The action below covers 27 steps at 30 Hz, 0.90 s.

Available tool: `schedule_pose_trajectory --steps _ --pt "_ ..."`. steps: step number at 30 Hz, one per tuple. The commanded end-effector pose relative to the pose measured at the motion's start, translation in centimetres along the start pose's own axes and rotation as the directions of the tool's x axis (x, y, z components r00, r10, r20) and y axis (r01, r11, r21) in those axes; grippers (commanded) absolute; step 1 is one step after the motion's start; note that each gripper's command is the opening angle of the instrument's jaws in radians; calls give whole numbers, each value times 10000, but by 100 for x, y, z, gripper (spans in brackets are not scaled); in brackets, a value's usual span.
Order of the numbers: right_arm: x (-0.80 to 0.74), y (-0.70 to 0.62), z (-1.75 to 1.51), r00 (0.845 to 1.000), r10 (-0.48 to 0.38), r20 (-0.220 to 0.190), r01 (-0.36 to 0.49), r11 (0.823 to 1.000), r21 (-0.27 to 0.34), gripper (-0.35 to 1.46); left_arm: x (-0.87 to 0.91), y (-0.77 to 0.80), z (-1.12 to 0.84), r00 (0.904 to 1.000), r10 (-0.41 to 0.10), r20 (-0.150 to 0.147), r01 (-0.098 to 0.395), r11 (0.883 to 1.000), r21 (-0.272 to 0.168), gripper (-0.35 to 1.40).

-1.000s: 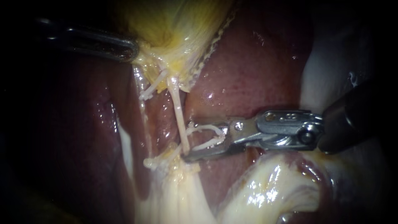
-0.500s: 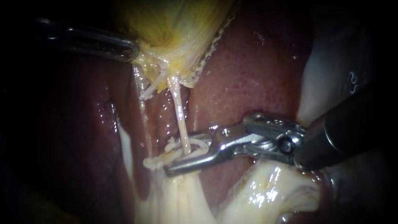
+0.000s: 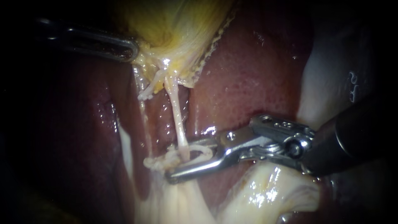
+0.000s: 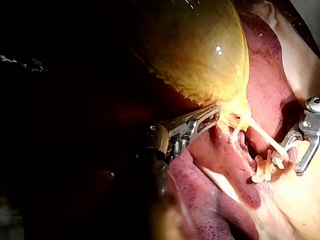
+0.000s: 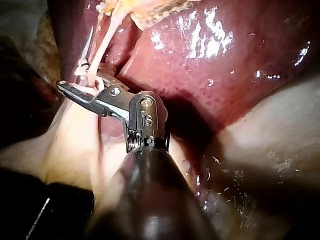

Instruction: Clipping first clip right tube

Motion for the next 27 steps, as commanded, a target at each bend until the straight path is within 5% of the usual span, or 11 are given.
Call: schedule_pose_trajectory --steps 1,12,27 --pt "0 1 0 9999 96 118 -98 9999 130 12 0 0 0 10000 0 -1 0 10000 6 -35" --pt "0 7 -2 9969 782 39 -781 9969 -57 -35 0 0 0 10000 0 18 0 10000 41 -35" --pt "0 12 -3 9969 781 13 -781 9969 -89 -35 0 0 0 10000 0 18 0 10000 41 -35"
